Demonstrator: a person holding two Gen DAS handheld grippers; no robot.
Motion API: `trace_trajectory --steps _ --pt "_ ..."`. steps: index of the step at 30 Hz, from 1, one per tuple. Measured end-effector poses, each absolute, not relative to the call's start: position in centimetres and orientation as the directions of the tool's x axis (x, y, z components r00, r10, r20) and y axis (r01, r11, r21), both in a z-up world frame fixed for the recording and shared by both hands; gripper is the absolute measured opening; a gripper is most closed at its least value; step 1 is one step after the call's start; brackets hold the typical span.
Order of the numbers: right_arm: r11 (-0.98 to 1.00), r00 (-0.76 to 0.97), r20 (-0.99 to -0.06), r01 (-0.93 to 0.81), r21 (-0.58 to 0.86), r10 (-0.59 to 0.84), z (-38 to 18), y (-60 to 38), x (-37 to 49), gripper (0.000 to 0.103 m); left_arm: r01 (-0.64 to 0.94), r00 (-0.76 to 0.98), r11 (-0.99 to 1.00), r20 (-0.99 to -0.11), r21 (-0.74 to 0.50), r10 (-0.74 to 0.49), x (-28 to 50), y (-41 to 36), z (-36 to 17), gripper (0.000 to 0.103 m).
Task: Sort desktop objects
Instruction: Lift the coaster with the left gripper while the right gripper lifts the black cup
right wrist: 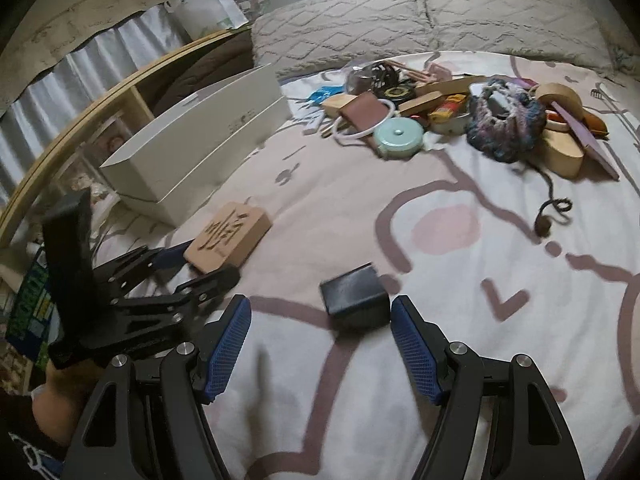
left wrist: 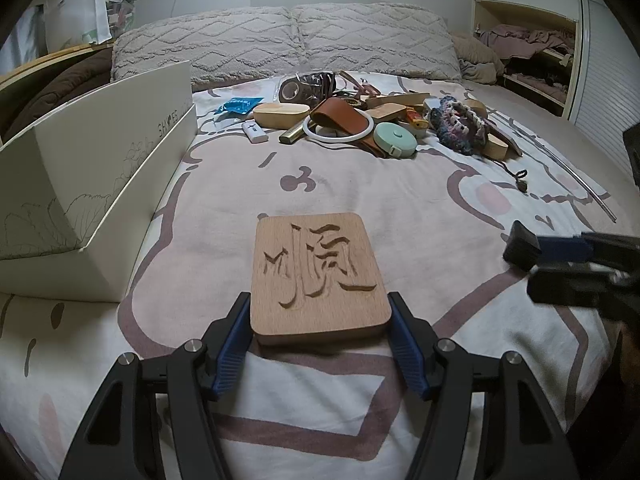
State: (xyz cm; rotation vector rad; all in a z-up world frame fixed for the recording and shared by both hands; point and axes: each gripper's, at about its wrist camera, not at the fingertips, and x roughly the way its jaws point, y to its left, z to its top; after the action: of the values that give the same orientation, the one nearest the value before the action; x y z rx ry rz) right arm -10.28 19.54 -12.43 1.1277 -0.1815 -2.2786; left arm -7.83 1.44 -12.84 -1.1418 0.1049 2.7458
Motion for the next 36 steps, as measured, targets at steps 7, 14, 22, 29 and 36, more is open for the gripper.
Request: trace_trajectory --steps 7,14,22,29,36 --pt "-0.816 -0.473 -0.672 0.422 0.396 -0.570 -12.4 19.5 -9.5 0.073 -0.152 -0.702 -0.988 -0.703 -0.003 0.110 -8.0 1.5 -12.8 0.073" --pt "-0.889 -0.581 -0.673 0.302 0.344 -0.458 -12.4 19.5 -9.9 0.072 -0.093 -0.707 -0.995 -0.703 -0.021 0.081 -9.4 1.7 -13.1 0.080" --pt "-0.916 -0.627 -0.668 0.243 0.320 -0.400 -12.9 18.4 -10.0 0.058 -0.079 -0.686 -0.995 -0.720 -0.067 0.103 -10.0 1.7 -13.6 0.092" --pt "-0.936 -0.672 -0.659 0.161 0.314 -0.337 -13.2 18.8 -10.1 0.036 -0.093 -0.682 -0.993 -0.722 -0.070 0.115 -10.1 1.9 -13.8 0.098" --pt "-0.971 -0.706 -0.666 0.163 0.177 -0.240 -13.4 17.4 -10.1 0.032 -0.080 -0.684 -0.993 -0.720 -0.083 0.115 -10.5 1.8 -13.7 0.098"
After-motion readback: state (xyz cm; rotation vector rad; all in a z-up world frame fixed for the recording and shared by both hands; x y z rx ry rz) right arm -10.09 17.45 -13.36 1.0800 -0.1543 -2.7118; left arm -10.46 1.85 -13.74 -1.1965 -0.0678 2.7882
